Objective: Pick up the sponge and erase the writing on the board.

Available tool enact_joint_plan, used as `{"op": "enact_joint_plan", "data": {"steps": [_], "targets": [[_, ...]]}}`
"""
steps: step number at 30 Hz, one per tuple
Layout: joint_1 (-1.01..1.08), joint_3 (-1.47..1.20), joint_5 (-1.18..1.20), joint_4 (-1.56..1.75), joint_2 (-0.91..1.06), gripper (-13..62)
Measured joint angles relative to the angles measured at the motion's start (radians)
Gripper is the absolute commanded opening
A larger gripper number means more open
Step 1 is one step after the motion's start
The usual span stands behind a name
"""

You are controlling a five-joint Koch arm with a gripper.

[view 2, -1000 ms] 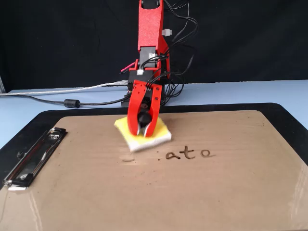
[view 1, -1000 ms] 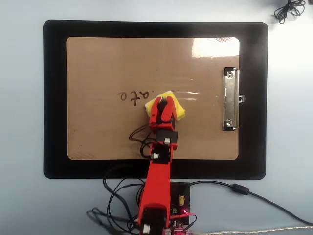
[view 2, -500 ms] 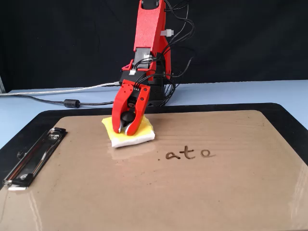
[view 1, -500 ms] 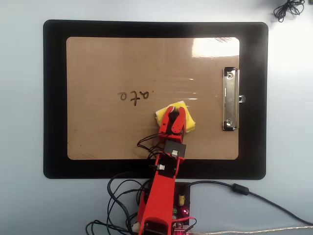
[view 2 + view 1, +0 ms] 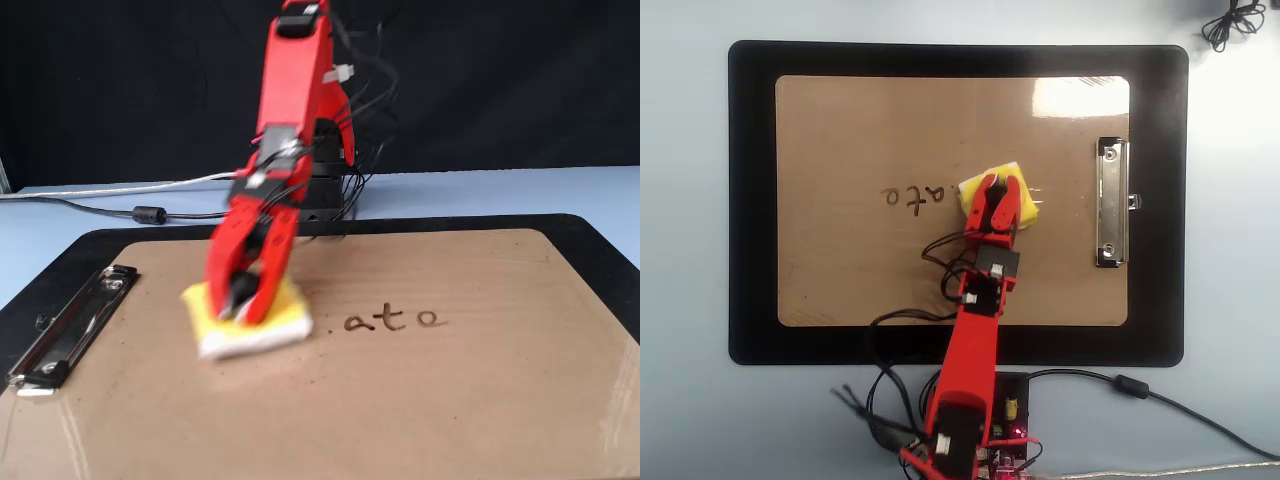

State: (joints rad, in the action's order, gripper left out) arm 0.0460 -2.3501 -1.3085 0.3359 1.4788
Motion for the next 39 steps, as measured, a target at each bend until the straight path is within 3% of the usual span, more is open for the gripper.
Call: {"op": "enact_joint_plan", "data": {"steps": [2,4,9,12,15,18,21,24,27,30,32,36,39], "targets": [[-0.086,-0.098,-0.060,-0.078,0.146,-7.8],[-0.152,-0.083,-0.097,-0.127,0.150,-7.8],[-0.181,0.319,-0.140,-0.132,-0.190,-7.8],[-0.181,0.383,-0.144,-0.129,-0.264,-7.8],[-0.189,0.256,-0.146,-0.126,-0.156,-7.8],[-0.184,-0.058,-0.146,-0.129,0.087,-7.8],[-0.202,-0.120,-0.146,-0.141,0.176,-7.8],[-0.209,0.014,-0.141,-0.169,0.084,-7.8],[-0.221,0.342,-0.147,-0.152,-0.184,-7.8],[-0.219,0.402,-0.149,-0.153,-0.264,-7.8],[-0.235,0.327,-0.149,-0.150,-0.202,-7.8],[-0.287,-0.044,-0.147,-0.178,0.123,-7.8],[-0.347,-0.086,-0.146,-0.229,0.207,-7.8]]}}
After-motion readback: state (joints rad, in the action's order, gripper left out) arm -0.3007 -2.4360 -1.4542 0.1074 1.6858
